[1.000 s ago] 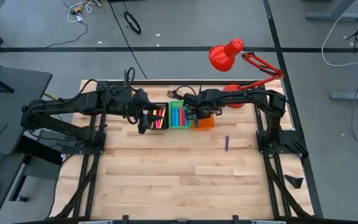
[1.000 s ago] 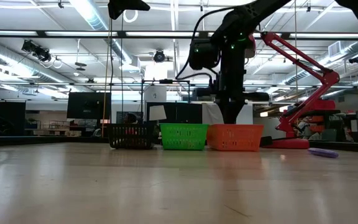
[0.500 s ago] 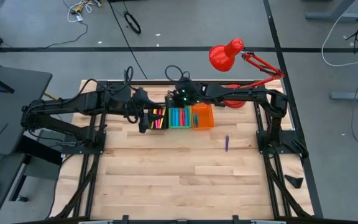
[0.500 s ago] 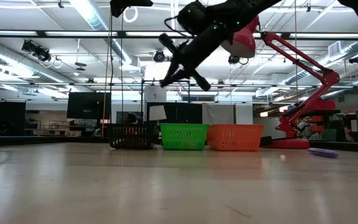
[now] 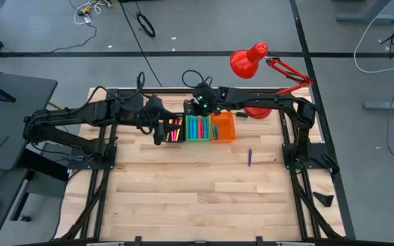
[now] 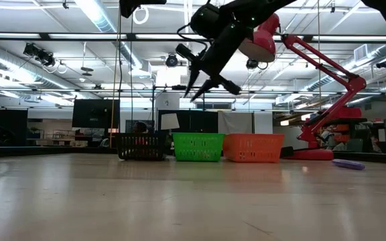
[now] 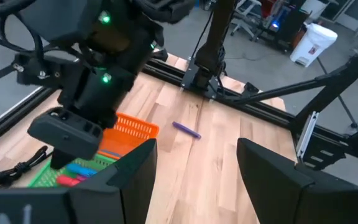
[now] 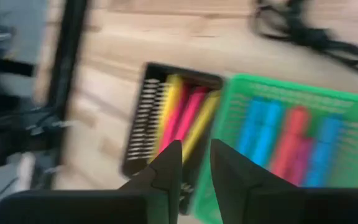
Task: Pick & Place Markers
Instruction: Put the small pink pen into the orange bin
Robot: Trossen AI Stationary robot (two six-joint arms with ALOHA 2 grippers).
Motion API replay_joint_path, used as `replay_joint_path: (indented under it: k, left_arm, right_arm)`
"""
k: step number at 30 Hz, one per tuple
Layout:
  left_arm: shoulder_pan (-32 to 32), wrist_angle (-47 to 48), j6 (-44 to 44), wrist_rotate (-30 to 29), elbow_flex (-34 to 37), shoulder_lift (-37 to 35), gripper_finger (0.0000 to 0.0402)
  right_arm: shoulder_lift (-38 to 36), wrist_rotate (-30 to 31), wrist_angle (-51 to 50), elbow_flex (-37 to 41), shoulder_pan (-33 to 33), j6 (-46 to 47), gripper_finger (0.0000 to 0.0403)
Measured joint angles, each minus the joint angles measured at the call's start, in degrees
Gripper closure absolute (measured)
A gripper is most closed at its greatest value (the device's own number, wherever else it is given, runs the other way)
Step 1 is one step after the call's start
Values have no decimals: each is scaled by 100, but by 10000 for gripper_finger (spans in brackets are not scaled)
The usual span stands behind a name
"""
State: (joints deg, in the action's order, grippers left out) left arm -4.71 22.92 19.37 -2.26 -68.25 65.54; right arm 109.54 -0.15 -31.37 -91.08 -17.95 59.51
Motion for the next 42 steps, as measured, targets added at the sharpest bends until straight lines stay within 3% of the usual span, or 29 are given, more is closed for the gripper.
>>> replay_joint_path:
  k: [4,21,31,42]
  left_arm:
    - [0,43,-74,159,0,0,173]
    - [4,318,-58,553,1,-111,173]
    - [7,525,-60,664,2,-116,173]
    - [7,616,-60,667,2,-116,173]
  right_arm:
    - [6,277,-419,-177,-5,338,317]
    - [656,244,-1113,-165,217,1288,317]
    - [709,626,-1208,-178,225,1295,317]
    - [1200,469,-1356,-190,244,1111,317]
